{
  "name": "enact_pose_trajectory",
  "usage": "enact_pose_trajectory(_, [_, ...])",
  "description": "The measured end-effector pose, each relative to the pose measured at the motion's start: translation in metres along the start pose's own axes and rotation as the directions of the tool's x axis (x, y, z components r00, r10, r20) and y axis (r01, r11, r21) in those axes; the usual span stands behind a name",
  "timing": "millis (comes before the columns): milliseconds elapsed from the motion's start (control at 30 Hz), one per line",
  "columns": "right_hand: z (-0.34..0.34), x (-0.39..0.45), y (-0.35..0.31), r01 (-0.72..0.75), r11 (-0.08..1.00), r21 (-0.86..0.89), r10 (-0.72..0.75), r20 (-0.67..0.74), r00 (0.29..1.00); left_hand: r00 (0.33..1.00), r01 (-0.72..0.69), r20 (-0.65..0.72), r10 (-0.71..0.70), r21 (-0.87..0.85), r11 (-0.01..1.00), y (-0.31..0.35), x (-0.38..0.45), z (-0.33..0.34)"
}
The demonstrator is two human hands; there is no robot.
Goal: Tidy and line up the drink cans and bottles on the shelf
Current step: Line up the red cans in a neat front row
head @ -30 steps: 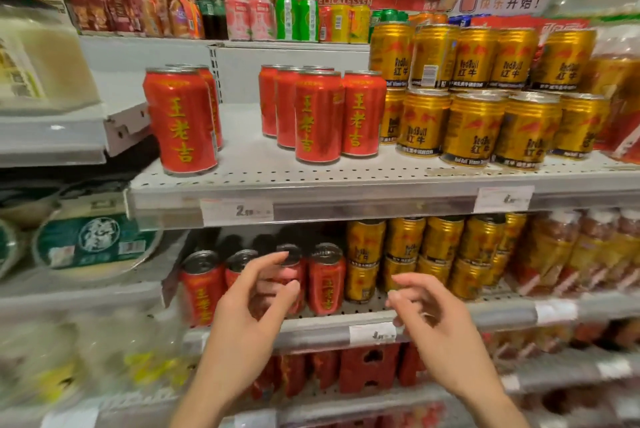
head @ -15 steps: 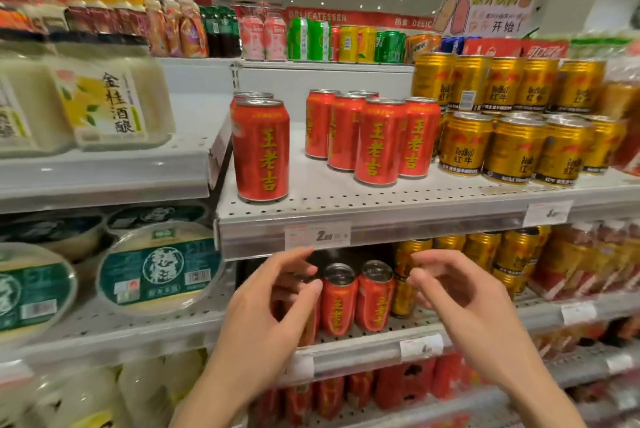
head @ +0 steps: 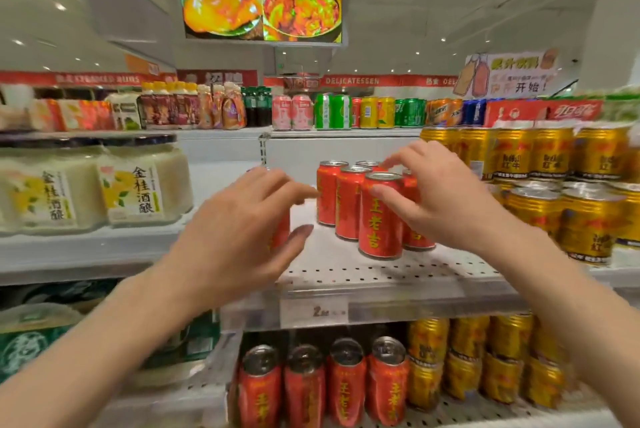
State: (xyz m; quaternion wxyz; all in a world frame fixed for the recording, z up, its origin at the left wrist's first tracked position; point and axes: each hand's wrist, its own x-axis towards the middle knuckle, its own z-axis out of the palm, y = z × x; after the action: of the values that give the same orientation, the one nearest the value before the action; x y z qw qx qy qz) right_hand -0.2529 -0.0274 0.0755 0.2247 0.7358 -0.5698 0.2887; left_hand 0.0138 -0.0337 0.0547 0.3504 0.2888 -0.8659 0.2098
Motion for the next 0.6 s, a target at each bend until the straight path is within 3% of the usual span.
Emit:
enact_pose_trajectory(133, [0.012, 0.02, 0.008, 0.049, 0.989, -0.14, -0.02, 0.204, 0.979, 0.99, 0.069, 0.109, -0.084, 0.129, 0.989, -0.029, 0.017, -0.016])
enact_pose_trajectory(333, [0.014, 0.027, 0.015, 0.028, 0.999, -0.042, -0.018, 0.225, 0.974, 0.924, 0.238, 0.306, -0.228, 0.003, 0.971, -0.06, 0.018, -0.017])
enact_pose_trajectory(500, [0.011, 0.03, 0.015, 0.031, 0.985, 0.168, -0.067, 0.212, 0.975, 0.931, 0.304, 0.265, -0.251, -0.182, 0.935, -0.067, 0.014, -0.008])
enact_pose_trajectory(600, [0.014, 0.035, 0.006, 0.05, 0.958, 0.281, -0.117, 0.226, 0.967, 0.935, 0.308, 0.247, -0.255, -0.207, 0.929, -0.071, 0.012, -0.003])
